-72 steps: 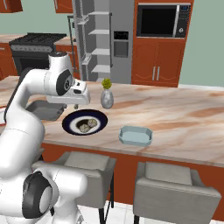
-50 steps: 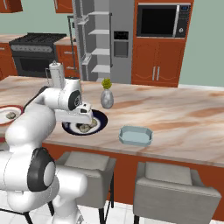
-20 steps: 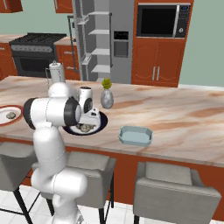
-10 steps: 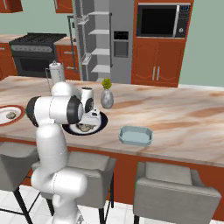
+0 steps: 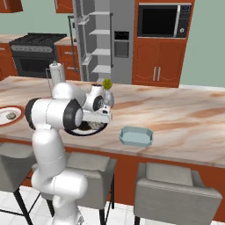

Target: Place two dumplings into each of the tupperware containers and then place the containers in the fridge.

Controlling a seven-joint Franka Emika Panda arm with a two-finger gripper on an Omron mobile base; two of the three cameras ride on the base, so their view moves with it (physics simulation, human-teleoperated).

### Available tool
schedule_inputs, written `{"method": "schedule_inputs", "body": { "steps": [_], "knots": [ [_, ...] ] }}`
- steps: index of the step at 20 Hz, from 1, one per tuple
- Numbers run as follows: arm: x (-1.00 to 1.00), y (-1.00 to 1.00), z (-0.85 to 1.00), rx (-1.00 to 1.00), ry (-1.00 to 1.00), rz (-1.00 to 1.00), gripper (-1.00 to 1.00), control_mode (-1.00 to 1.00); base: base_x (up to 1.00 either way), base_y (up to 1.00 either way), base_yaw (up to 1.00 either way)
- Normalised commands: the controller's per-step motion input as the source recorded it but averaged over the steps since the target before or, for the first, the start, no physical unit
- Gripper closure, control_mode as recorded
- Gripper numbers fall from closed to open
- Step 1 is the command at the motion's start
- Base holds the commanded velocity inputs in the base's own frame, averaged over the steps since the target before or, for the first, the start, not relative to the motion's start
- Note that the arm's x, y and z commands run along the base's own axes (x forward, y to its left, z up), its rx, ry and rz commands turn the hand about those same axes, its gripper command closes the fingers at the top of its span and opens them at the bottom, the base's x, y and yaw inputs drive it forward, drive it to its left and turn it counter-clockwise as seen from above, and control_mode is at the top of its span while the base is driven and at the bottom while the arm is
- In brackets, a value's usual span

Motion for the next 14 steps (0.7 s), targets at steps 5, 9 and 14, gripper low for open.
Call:
{"method": "schedule_inputs", "body": {
  "steps": [5, 9, 14],
  "knots": [
    [-0.34, -1.00, 0.19, 0.00, -0.02, 0.00, 1.00, -1.00, 0.00, 0.00, 0.00],
    [-0.34, -1.00, 0.01, 0.00, 0.00, 0.00, 1.00, -1.00, 0.00, 0.00, 0.00],
    [-0.03, -0.92, 0.09, 0.00, 0.02, -0.01, 1.00, -1.00, 0.00, 0.00, 0.00]
  ]
}}
